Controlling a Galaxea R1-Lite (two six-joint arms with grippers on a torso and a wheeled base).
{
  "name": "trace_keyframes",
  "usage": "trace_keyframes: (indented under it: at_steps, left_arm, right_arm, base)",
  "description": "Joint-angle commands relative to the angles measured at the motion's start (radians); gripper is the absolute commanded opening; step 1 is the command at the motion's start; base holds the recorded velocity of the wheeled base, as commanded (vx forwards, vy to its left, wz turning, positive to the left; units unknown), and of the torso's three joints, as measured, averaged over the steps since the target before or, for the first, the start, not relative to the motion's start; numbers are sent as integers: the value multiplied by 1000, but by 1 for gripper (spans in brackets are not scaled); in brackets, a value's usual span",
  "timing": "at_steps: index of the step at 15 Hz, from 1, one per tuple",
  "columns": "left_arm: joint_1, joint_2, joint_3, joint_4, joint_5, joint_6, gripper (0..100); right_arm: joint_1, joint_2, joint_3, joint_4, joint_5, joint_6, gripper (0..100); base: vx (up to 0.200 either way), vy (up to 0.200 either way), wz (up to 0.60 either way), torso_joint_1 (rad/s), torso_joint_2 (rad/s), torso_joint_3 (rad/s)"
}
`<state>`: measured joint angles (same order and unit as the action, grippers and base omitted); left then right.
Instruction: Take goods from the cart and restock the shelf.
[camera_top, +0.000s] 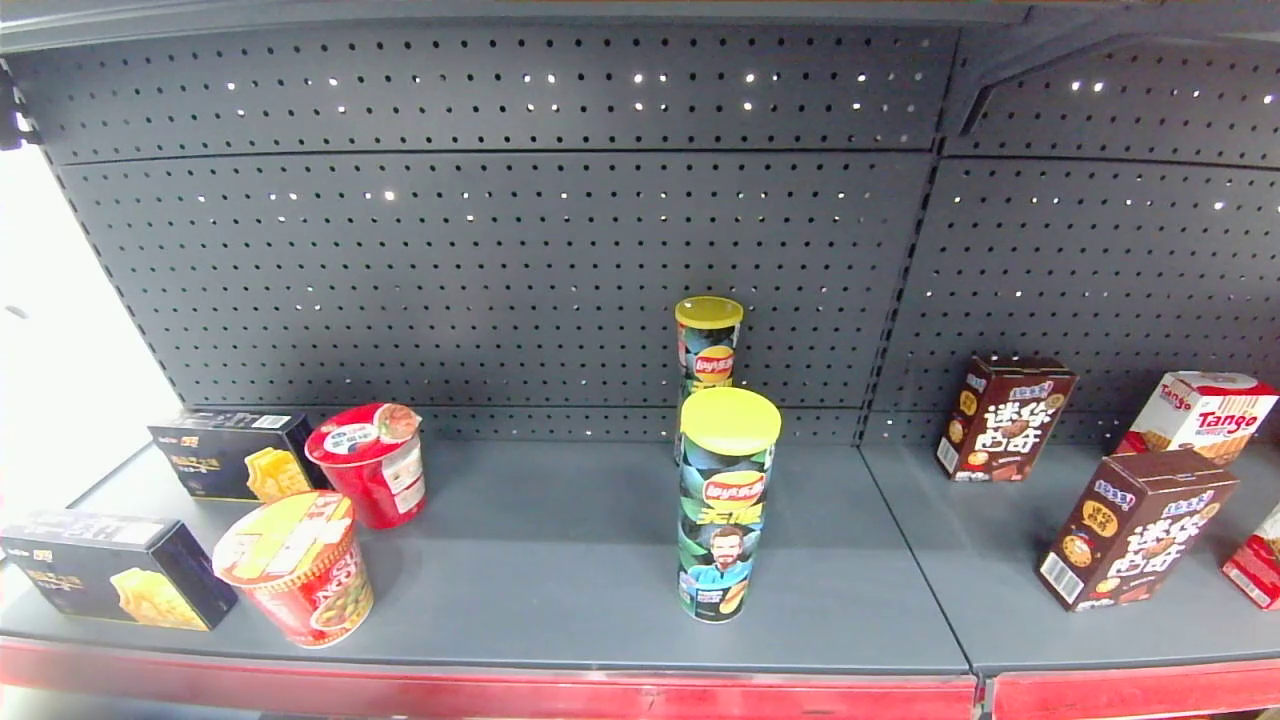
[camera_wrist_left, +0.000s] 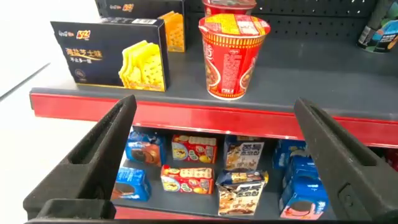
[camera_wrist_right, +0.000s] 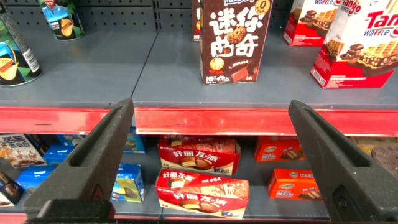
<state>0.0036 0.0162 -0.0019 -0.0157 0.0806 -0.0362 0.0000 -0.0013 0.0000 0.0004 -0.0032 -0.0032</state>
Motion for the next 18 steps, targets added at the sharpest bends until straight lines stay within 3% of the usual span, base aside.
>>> trace_keyframes:
  at_steps: [1, 15, 18]
  left_arm:
    - [-1, -13, 2, -1, -4, 2, 100]
    - [-1, -15, 2, 13, -28, 21, 100]
    - [-1, -15, 2, 13, -36, 50, 100]
  right_arm:
    - [0, 1, 0, 0, 0, 0, 100]
    - [0, 1, 0, 1, 3, -1, 100]
    - [0, 1, 0, 1, 5, -1, 100]
  base:
    - [0, 0, 0, 0, 0, 0]
    - [-14, 0, 0, 0, 0, 0]
    - [0, -67, 0, 1, -1, 1]
